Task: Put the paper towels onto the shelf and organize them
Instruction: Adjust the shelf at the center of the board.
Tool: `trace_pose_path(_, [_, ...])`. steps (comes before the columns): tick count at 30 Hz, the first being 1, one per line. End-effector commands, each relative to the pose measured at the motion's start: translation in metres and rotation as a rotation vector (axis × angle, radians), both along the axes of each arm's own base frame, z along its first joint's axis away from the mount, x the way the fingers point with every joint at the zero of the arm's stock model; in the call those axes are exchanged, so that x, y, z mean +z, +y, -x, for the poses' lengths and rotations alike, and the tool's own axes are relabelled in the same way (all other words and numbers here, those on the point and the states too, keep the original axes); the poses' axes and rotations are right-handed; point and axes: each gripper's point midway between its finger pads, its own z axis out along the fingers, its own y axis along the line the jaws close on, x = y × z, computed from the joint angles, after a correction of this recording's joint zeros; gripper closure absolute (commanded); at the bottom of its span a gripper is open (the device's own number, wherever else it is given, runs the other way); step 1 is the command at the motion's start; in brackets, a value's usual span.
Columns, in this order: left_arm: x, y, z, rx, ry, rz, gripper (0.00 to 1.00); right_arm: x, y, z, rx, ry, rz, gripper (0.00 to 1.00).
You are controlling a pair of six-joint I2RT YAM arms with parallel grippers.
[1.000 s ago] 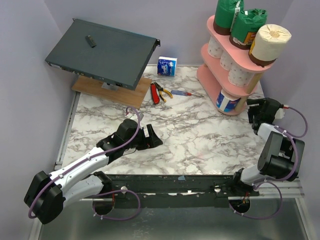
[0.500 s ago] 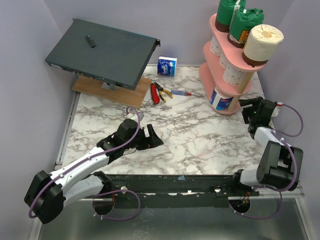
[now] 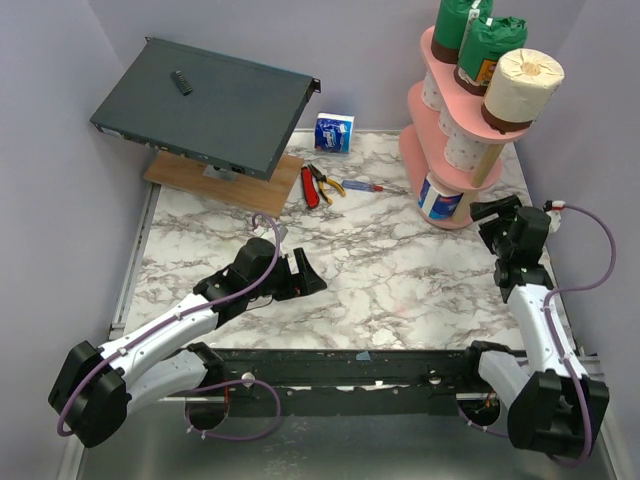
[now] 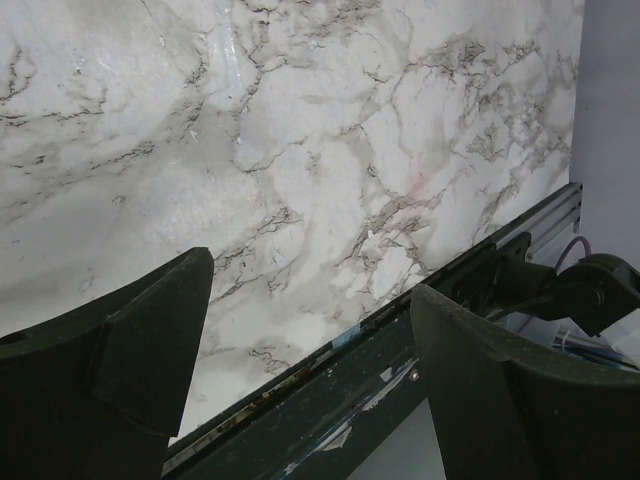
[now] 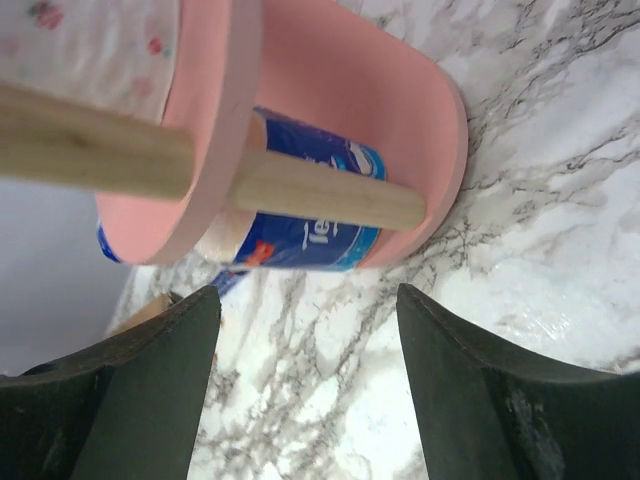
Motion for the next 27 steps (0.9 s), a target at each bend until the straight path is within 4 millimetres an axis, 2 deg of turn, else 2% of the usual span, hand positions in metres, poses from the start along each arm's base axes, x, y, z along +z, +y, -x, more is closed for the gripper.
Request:
trace_pose_path(1, [0.002, -0.001, 0.002, -0.008, 0.006, 0.014, 0.16, 0.021, -0.003, 0.022, 0.001, 0.040, 0.168, 0.27])
trace_pose_path(6, [0.005, -0.001, 0.002, -0.001, 0.001, 0.026, 0.16, 0.066, 0.001, 0.019, 0.059, -0.030, 0.356, 0.28])
trace_pose_path(9, [0.006, -0.001, 0.002, -0.004, -0.001, 0.028, 0.16, 0.084, 0.004, 0.008, 0.089, -0.036, 0.437, 0.28])
trace_pose_path(17, [0.011, -0.002, -0.001, -0.013, -0.016, 0.019, 0.17, 0.106, 0.012, -0.020, 0.127, -0.101, 0.530, 0.28])
trace_pose_path(22, [0.011, -0.005, -0.003, -0.018, -0.014, 0.018, 0.16, 0.109, 0.004, -0.032, 0.096, -0.078, 0.604, 0.31])
trace_pose_path(24, [0.011, -0.006, -0.004, -0.020, -0.011, 0.016, 0.16, 0.116, 0.015, -0.037, 0.103, -0.113, 0.638, 0.33])
trace_pose_path(27, [0.011, -0.007, -0.004, -0.023, -0.012, 0.015, 0.16, 0.116, 0.018, -0.045, 0.088, -0.104, 0.698, 0.34])
